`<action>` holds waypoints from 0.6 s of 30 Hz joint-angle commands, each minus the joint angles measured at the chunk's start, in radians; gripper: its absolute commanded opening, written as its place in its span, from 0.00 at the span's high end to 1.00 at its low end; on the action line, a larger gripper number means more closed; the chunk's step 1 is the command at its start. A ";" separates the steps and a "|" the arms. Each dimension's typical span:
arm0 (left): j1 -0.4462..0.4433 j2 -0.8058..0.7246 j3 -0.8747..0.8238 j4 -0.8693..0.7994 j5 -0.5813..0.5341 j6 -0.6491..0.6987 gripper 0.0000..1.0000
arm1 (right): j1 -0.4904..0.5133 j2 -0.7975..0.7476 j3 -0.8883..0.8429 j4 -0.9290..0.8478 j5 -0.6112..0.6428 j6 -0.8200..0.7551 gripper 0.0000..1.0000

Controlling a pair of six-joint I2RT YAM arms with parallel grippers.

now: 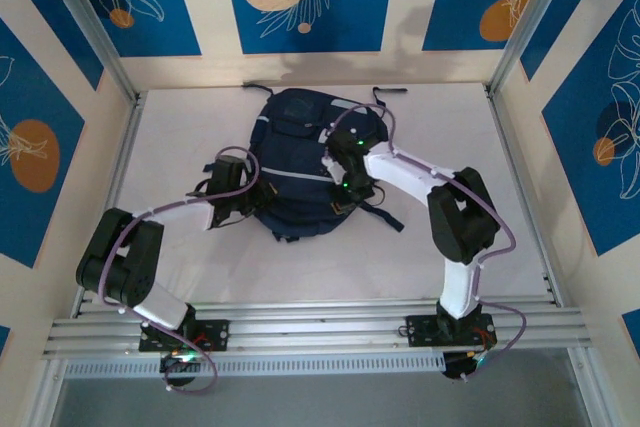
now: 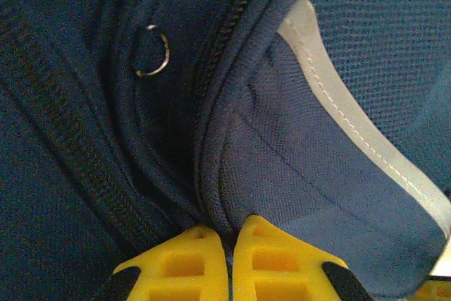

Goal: Pack books, pencil case, and school supplies into a backpack

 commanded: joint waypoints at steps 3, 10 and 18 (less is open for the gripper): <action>0.056 0.020 -0.004 -0.110 -0.266 0.065 1.00 | -0.072 -0.022 -0.019 -0.289 0.214 -0.057 1.00; 0.056 0.021 -0.003 -0.124 -0.250 0.090 1.00 | -0.099 -0.016 -0.036 -0.038 0.344 -0.209 1.00; 0.056 0.020 -0.021 -0.131 -0.219 0.113 1.00 | -0.202 0.010 0.029 0.261 0.435 -0.383 1.00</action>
